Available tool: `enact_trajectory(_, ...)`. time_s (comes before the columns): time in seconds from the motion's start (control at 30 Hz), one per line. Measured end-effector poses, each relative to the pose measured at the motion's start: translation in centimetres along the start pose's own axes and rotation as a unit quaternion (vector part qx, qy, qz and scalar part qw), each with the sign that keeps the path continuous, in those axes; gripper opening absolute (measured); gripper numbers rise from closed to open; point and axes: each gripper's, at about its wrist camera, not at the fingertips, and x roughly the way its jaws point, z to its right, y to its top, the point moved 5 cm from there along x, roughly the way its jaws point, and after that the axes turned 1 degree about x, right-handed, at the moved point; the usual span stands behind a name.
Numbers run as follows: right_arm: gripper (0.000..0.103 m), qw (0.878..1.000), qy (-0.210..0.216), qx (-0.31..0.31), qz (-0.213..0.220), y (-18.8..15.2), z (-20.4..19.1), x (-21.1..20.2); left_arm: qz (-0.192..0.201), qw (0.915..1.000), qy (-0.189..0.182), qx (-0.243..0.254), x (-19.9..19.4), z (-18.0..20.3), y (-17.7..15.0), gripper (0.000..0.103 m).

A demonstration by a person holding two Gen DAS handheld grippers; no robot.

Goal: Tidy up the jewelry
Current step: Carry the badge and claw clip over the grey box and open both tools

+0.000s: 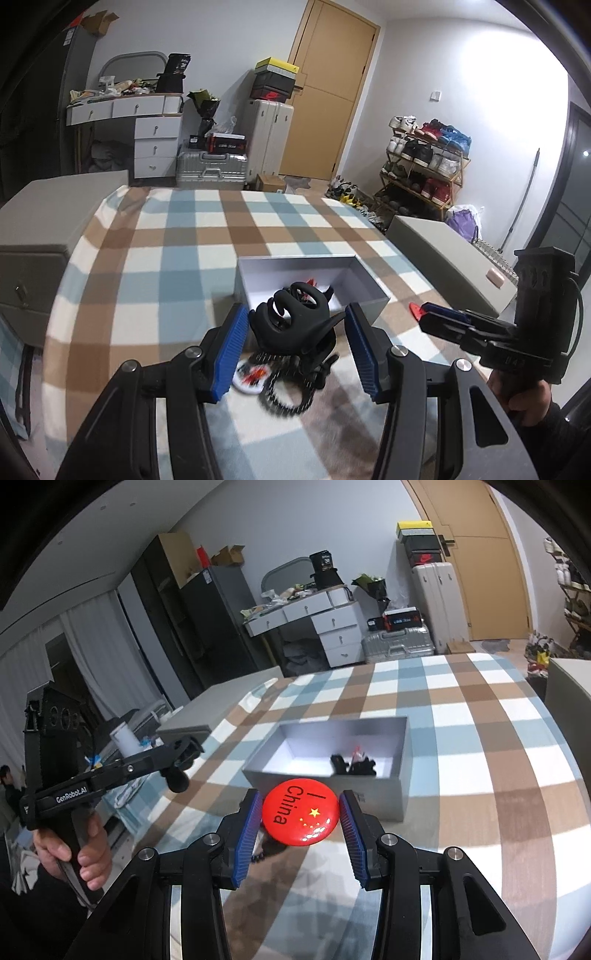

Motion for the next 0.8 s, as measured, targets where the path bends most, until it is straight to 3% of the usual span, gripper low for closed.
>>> enact_trajectory(0.07, 0.042, 1.0, 0.005, 0.002, 0.004, 0.9, 0.2, 0.4, 0.008, 0.9998, 0.014, 0.007, 0.7, 0.4, 0.6, 0.049)
enact_trajectory(0.4, 0.042, 1.0, 0.012, -0.004, 0.015, 4.7, 1.4, 3.1, -0.004, 0.9987, 0.013, 0.05, 4.8, 2.1, 2.0, 0.049)
enact_trajectory(0.8, 0.042, 1.0, 0.02, 0.012, -0.012, 5.9, 3.3, 7.3, -0.042, 0.9986, -0.015, 0.029, 8.5, 2.1, 2.5, 0.049)
